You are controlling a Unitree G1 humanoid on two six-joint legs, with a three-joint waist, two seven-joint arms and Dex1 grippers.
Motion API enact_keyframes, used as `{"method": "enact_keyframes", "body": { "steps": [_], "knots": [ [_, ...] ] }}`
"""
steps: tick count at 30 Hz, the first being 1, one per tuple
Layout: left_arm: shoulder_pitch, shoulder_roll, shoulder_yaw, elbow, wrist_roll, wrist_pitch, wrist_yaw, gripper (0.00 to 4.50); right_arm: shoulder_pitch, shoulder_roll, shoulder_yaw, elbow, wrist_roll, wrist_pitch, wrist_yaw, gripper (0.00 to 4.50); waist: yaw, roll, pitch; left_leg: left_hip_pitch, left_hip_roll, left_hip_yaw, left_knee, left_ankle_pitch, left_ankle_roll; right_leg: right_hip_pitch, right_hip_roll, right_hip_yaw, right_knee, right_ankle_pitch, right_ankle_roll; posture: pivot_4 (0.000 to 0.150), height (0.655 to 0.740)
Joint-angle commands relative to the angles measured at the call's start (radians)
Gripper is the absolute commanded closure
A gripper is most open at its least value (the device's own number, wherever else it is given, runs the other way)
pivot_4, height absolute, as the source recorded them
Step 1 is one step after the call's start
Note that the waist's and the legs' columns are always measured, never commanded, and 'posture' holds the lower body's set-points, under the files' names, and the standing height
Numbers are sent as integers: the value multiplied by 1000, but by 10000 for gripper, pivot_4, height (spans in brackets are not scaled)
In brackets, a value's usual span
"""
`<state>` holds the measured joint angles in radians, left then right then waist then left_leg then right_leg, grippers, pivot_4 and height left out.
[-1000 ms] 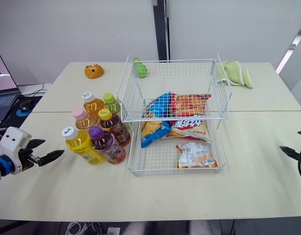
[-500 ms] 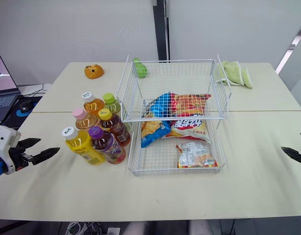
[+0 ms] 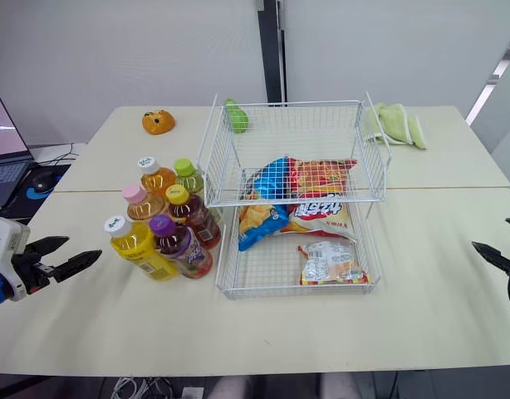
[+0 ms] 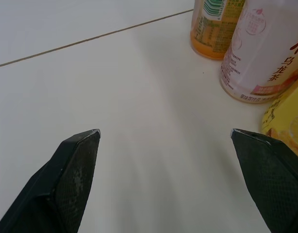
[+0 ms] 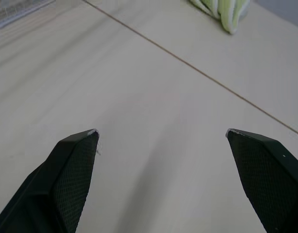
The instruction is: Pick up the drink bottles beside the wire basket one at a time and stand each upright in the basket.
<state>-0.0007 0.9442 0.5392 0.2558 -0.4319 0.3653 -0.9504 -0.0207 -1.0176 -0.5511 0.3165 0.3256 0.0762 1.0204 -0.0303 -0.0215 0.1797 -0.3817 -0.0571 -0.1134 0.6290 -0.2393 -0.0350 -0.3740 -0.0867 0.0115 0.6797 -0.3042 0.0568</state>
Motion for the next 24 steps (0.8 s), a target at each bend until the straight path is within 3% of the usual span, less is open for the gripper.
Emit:
{"method": "enact_keyframes", "body": {
  "steps": [1, 7, 10, 14, 19, 24],
  "knots": [
    [17, 11, 55, -42, -16, 2, 8, 339, -9, -18, -78, -76, 54, -30, 19, 0, 0, 0, 0, 0, 0, 0, 0, 0, 0, 0, 0, 0, 0, 0, 0, 1500, 7400],
    [51, -4, 82, -135, -50, 74, 31, 339, 9, -47, -191, -458, 340, 216, 110, 0, 0, 1, 1, 0, 1, 0, 0, -1, 1, 0, -1, 2, 0, 0, 0, 1500, 7400],
    [57, -9, 82, -156, -53, 87, 41, 339, -46, -73, -157, -652, 521, 371, 65, 0, 0, 0, 1, 0, 2, -1, 0, -1, 1, 0, -1, 2, 0, 0, 0, 1500, 7400],
    [71, -16, 87, -189, -51, 84, 49, 339, -183, -106, -16, -779, 648, 456, 50, 0, 1, -1, 1, 0, 2, 0, 0, -1, 1, 0, -1, 3, -2, 0, 0, 1500, 7400],
    [163, -45, 163, -279, -48, 65, 68, 339, -444, -93, 227, -787, 674, 505, 73, 0, -1, -3, 2, -3, 2, 2, 0, -1, 2, -3, -3, 4, -5, 0, 0, 1500, 7400],
    [322, -95, 316, -470, -153, 200, 66, 339, -544, -49, 411, -764, 609, 518, 162, 0, 1, -6, 0, -15, 2, 1, 0, -2, 2, -14, -3, 3, -5, 2, 0, 1500, 7400]
  ]
}}
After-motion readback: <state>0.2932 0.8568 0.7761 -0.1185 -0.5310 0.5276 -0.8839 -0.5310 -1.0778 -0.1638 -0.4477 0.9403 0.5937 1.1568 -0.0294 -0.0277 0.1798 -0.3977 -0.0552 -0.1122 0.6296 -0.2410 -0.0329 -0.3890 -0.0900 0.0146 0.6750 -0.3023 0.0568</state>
